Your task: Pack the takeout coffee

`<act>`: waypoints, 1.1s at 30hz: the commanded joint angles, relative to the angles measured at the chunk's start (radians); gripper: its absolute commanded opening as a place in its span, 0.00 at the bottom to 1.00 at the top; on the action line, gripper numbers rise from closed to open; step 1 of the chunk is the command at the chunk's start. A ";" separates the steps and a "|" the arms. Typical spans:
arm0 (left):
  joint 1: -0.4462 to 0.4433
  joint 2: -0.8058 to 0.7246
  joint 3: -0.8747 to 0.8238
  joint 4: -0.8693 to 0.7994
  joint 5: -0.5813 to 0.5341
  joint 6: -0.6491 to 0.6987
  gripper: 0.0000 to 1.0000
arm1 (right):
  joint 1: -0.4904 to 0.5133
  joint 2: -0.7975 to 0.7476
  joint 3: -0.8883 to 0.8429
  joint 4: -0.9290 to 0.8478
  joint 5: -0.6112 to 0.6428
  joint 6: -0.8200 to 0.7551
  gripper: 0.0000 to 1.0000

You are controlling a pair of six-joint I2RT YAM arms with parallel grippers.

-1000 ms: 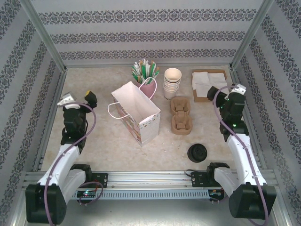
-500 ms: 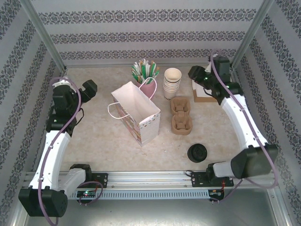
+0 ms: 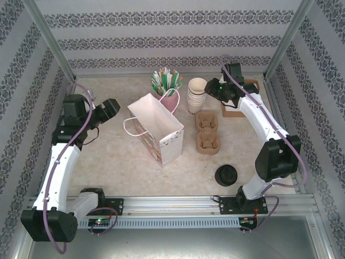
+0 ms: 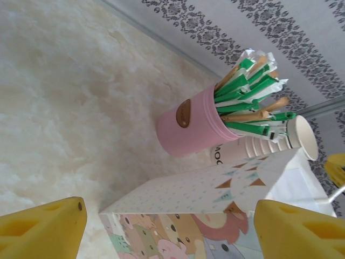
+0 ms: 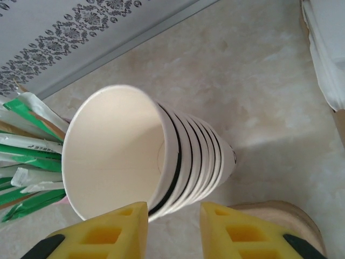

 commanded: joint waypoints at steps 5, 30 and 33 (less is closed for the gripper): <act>0.005 -0.037 0.001 -0.024 0.043 -0.013 0.77 | 0.011 0.038 0.051 0.018 -0.013 0.035 0.28; 0.005 -0.054 -0.023 0.016 0.047 -0.044 0.73 | 0.025 0.096 0.115 0.005 0.019 0.067 0.07; 0.005 -0.057 -0.024 0.019 0.046 -0.049 0.73 | 0.025 0.096 0.126 -0.011 0.020 0.064 0.05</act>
